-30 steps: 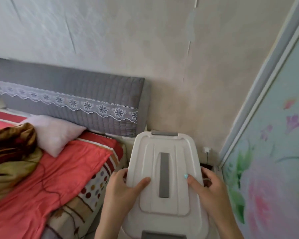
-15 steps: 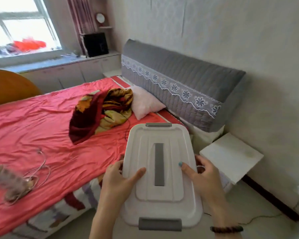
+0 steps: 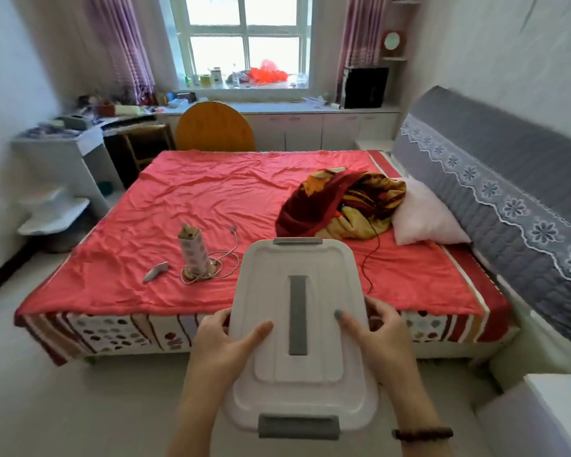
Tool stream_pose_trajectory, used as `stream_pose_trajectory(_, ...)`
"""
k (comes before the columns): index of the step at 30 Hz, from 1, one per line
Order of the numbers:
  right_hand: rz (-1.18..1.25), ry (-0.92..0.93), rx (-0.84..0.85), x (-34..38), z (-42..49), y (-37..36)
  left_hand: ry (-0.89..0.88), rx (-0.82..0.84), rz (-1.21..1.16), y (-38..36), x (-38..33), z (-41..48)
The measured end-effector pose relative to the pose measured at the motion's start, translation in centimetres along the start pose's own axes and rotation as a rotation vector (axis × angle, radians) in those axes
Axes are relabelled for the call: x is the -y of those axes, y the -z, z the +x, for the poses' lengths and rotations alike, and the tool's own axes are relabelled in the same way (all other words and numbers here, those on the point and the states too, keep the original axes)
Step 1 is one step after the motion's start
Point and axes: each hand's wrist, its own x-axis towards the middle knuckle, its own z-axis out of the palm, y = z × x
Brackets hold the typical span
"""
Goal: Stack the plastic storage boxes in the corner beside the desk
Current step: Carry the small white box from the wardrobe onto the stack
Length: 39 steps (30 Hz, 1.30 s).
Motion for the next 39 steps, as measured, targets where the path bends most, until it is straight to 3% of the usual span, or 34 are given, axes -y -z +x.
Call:
stream_pose_trajectory(21,0.027,0.154,0.351,9.0,-5.8,-35.6,0.217,-0.352,-0.01,31.6,15.5,4.0)
stream_pose_trajectory(32,0.012,0.204,0.691,12.6,-7.8,-53.3,0.365,-0.638,-0.014,44.1,22.4,2.9)
stream_pose_trajectory(39,0.037,0.27,0.876,15.8,-6.1,-65.2,0.418,-0.78,-0.018,50.4,25.6,6.7)
